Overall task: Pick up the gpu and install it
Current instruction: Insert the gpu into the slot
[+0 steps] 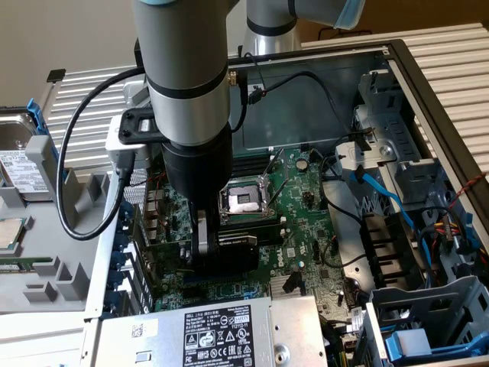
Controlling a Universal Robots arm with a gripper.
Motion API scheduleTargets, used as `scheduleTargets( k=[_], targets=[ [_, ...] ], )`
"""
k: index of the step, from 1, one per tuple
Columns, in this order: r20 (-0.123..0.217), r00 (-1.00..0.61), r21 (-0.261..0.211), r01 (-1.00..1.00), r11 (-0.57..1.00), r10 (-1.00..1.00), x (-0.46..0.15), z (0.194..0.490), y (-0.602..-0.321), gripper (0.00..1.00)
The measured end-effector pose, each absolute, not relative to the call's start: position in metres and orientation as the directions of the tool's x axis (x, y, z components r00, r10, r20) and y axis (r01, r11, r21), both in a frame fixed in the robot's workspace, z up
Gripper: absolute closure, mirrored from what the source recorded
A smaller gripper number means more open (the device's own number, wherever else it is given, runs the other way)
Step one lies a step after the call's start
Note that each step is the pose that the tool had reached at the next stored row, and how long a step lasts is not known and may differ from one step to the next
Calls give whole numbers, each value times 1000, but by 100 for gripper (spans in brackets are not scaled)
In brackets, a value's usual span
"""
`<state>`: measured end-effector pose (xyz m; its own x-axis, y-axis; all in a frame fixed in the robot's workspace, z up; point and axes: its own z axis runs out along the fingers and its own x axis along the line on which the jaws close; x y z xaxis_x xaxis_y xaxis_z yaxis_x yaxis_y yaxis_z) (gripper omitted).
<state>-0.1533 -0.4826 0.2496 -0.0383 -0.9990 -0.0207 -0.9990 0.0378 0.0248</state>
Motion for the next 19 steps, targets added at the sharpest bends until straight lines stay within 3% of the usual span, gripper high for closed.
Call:
scheduleTargets(
  k=[19],
  targets=[
    [-21,-38,25,-999,38,-999,-153,249,-483,73]
  ],
)
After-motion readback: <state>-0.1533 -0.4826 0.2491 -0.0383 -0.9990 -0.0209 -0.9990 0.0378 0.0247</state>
